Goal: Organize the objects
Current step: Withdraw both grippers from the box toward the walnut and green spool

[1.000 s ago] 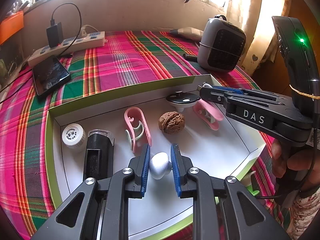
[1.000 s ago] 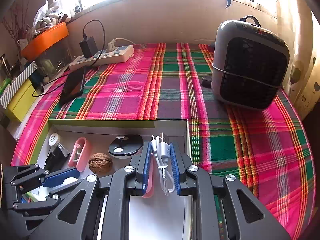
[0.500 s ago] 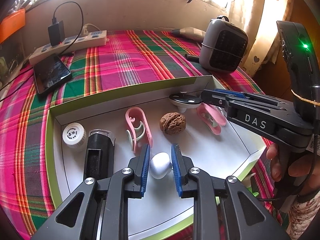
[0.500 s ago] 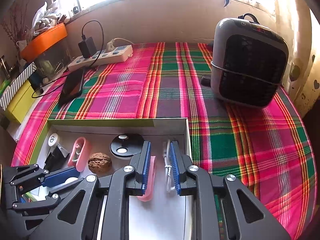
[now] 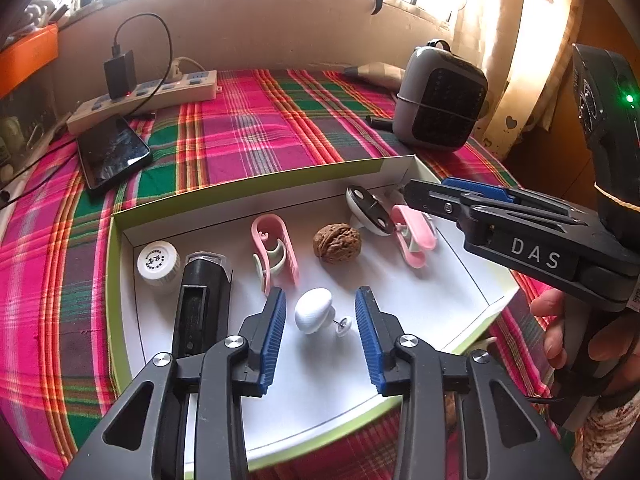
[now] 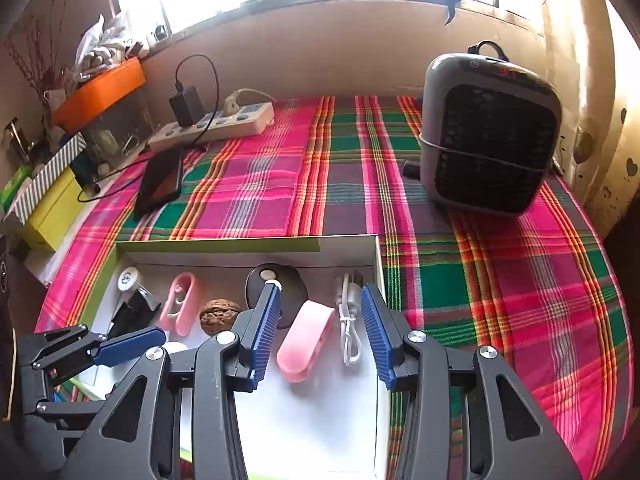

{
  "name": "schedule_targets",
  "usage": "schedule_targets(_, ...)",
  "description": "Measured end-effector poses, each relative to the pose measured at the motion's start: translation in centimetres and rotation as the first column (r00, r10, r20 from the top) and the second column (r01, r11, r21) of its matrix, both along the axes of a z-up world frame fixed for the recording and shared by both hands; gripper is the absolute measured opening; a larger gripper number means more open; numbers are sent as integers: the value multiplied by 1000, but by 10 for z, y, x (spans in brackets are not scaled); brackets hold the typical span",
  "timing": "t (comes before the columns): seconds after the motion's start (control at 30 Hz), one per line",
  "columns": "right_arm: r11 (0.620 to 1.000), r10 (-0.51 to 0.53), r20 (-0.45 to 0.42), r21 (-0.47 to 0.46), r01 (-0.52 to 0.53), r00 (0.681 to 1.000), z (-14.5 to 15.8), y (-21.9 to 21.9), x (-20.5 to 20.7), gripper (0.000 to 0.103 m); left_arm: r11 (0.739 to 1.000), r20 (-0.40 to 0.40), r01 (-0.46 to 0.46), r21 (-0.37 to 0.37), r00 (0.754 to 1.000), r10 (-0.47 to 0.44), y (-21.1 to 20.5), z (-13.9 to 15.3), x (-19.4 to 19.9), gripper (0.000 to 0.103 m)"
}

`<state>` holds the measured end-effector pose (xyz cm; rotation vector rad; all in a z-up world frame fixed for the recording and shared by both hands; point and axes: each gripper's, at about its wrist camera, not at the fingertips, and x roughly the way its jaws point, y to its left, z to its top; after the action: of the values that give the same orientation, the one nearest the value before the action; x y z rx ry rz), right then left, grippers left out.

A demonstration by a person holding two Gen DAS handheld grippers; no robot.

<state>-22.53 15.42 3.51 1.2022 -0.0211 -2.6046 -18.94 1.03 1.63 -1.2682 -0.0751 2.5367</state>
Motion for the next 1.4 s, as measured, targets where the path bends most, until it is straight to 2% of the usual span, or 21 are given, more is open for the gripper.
schedule_targets(0.53, 999, -33, -59, -43, 30, 998, 25, 11, 42, 45, 1000, -78, -11, -19, 997, 10, 2, 24, 43, 35)
schedule_targets(0.83, 998, -26, -78, -55, 22, 997, 25, 15, 80, 45, 1000, -126, -5, -21, 992, 2, 0, 35, 77, 35)
schedule_targets(1.23, 997, -30, -100, -77, 22, 995, 22, 26, 119, 45, 999, -148, -5, -40, 989, -1, 6, 28, 111, 35)
schedule_targets(1.4, 999, -20, -98, -47, 15, 995, 11, 28, 132, 45, 1000, -140, 5, -21, 990, -7, 7, 21, 120, 35)
